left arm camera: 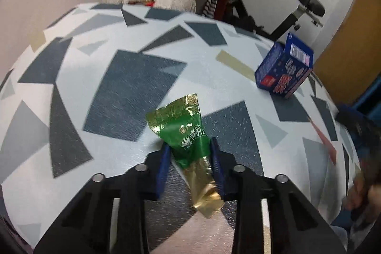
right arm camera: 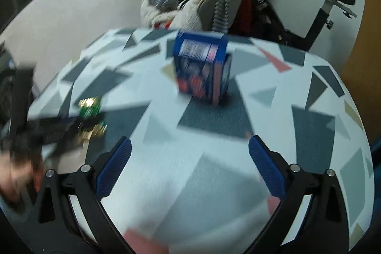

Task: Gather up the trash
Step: 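Grasp the green-gold candy wrapper with the left gripper while the right gripper grasps the blue box, then carry the blue box over the bin and open the right gripper while the left gripper carries the wrapper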

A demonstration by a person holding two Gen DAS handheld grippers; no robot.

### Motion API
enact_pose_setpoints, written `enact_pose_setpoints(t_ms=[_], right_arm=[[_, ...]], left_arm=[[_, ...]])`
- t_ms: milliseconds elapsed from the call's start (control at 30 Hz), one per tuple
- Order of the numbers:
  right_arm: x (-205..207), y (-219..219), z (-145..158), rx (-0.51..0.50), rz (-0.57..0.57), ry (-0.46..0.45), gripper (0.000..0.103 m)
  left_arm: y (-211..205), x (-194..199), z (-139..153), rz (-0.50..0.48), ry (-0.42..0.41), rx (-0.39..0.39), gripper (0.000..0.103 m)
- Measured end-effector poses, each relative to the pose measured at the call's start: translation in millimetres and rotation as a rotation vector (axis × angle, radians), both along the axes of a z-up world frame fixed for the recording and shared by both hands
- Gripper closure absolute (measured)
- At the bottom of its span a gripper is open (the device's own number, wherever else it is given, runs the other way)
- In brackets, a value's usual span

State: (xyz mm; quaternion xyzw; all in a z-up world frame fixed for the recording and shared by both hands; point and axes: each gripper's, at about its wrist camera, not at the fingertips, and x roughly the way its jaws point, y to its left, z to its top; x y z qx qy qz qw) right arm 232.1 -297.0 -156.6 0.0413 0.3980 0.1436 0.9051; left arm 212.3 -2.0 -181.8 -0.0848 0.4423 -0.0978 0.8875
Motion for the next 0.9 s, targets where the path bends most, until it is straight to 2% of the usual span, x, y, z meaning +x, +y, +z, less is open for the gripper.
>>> enact_pose_setpoints(t_ms=[100, 233, 333, 467, 533, 567, 600, 733, 900], right_arm=[[25, 9, 2, 0.008, -0.046, -0.007, 0.006], [56, 30, 4, -0.048, -0.142, -0.025, 0.006], [83, 43, -4, -0.053, -0.26, 0.019, 0.006], [104, 47, -11, -0.048, -0.315, 0.084, 0.006], [108, 42, -12, -0.038, -0.321, 0.101, 0.007], [106, 39, -11, -0.012, -0.315, 0.1, 0.011], [102, 36, -8, 0.003, -0.303, 0.092, 0.024], [84, 33, -1, 0.0, -0.235, 0.064, 0.024], [35, 23, 8, -0.008, -0.119, 0.017, 0.024]], left_arm=[[11, -7, 8, 0.0, -0.037, -0.02, 0.075], [24, -17, 19, 0.008, -0.077, -0.039, 0.076], [34, -23, 26, 0.015, -0.093, -0.062, 0.076], [43, -31, 32, 0.005, -0.105, -0.078, 0.076], [46, -35, 35, -0.001, -0.111, -0.083, 0.076], [47, -36, 36, -0.003, -0.112, -0.087, 0.076], [49, -39, 37, -0.005, -0.113, -0.092, 0.076], [50, -49, 41, -0.027, -0.117, -0.106, 0.076], [42, -74, 46, -0.083, -0.122, -0.099, 0.076]])
